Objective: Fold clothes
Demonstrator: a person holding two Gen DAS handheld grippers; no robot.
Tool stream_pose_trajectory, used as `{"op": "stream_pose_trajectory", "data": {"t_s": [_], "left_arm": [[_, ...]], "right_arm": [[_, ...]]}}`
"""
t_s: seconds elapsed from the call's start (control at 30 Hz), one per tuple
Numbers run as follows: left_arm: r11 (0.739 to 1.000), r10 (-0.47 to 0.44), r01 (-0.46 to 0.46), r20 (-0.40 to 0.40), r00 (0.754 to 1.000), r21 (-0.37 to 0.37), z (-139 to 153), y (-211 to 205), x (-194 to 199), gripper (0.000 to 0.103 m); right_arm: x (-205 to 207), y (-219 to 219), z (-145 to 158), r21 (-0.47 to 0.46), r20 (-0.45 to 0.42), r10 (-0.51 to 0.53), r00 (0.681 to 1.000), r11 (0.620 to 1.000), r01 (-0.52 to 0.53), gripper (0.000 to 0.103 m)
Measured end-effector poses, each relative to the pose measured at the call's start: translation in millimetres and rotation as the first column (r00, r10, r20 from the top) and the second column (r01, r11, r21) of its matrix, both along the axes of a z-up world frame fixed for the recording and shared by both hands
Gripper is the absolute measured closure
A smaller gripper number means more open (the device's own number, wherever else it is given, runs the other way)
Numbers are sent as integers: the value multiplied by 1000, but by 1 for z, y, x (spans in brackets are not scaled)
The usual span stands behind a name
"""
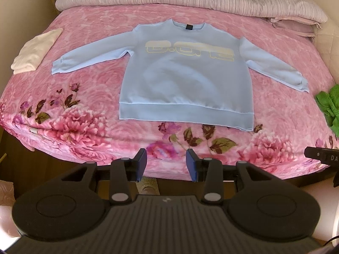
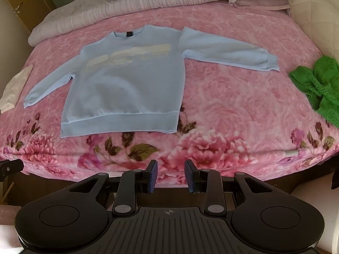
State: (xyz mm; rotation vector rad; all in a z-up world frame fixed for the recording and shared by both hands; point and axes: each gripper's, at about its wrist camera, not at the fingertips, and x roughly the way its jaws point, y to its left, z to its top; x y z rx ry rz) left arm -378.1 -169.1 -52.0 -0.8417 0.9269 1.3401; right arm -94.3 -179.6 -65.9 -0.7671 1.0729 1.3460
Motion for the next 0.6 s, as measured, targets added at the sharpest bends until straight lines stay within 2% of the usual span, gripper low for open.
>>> {"op": "stream_pose_trajectory", "data": {"t_s": [0.6], "left_arm": [[1000,1,-1,2,1000,14,0,11,4,67]], "right_arm": [[8,10,7,14,-6,3,1000,1000,-3,71]]}}
